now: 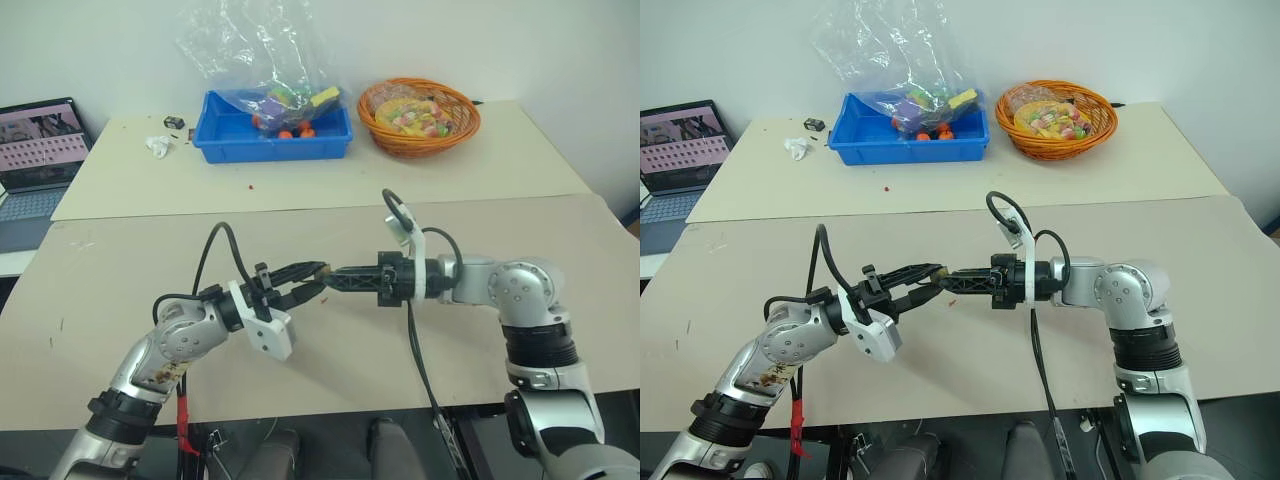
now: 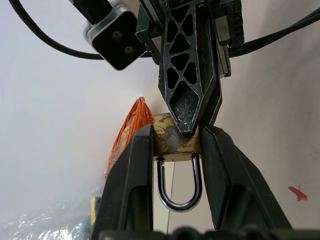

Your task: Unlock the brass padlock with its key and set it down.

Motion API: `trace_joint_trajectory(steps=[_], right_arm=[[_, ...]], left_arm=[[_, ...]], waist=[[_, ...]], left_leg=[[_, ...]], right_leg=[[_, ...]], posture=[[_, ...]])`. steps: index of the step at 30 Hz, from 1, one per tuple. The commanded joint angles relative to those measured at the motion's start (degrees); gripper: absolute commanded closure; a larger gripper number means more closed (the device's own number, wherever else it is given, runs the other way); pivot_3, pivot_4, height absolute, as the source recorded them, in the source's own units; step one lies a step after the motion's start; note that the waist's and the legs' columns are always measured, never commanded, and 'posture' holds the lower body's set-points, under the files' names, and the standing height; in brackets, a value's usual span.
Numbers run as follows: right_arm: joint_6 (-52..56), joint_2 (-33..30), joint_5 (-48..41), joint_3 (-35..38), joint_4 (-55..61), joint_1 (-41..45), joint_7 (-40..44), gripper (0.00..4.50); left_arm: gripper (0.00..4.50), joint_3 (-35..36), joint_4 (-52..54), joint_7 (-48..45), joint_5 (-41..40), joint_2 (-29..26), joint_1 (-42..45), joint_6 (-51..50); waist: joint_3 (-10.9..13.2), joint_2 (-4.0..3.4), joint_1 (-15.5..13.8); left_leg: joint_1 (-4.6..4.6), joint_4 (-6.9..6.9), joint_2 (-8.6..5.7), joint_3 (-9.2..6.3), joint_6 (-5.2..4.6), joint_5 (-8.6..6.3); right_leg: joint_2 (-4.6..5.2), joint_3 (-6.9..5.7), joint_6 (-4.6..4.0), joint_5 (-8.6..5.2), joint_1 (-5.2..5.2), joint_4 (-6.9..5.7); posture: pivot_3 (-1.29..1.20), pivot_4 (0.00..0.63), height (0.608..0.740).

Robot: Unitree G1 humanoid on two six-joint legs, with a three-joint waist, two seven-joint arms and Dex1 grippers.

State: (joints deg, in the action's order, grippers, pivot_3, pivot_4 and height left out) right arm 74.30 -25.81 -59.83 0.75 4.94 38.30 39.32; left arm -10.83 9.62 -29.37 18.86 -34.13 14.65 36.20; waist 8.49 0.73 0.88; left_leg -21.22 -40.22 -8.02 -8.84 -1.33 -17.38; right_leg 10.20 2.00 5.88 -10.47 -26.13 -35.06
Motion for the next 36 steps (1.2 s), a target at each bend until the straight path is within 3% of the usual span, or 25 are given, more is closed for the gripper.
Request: trace_joint_trajectory(steps=[1,15,22,36], right_arm=[[-0.12,0.55,-1.65,1.67,2.11,1.68,0.66,2.29],[0.92,1.29,-1.85,2.30,1.18,1.28,0.18,2.29],[1.44,1.52,-1.68,2.46,1.43,1.13,0.08,4.30],[1.55,1.45,-1.61,2.15,2.22,0.89,-0.08,4.30]], left_arm=[[3.67,0.20,2.17,0.43,0.13,-0.14,-0.24,0.31],[3.67,0.30,2.69,0.41,0.20,-0.25,-0.55,0.13],[3.67,0.33,2.80,0.33,0.18,-0.35,-0.60,0.11],[3.67,0.37,2.72,0.42,0.46,-0.17,-0.58,-0.62]], waist=[[0.00,0.00,-0.01],[0.00,0.00,-0.02],[0.00,0.00,-0.02],[0.00,0.00,-0.01]], left_leg=[[0.00,0.00,0.00,0.00,0.00,0.00],[0.00,0.00,0.00,-0.01,0.00,0.00],[0.00,0.00,0.00,-0.01,0.00,0.00],[0.00,0.00,0.00,0.00,0.00,0.00]], right_leg=[[-0.01,0.00,0.00,0.00,0.00,0.00],[-0.01,0.00,0.00,0.00,0.00,0.00],[0.00,-0.01,0.00,0.00,0.00,0.00],[0.00,0.00,0.00,0.00,0.00,0.00]], posture=[[0.00,0.150,0.740],[0.00,0.150,0.740],[0.00,0.150,0.740],[0.00,0.150,0.740]])
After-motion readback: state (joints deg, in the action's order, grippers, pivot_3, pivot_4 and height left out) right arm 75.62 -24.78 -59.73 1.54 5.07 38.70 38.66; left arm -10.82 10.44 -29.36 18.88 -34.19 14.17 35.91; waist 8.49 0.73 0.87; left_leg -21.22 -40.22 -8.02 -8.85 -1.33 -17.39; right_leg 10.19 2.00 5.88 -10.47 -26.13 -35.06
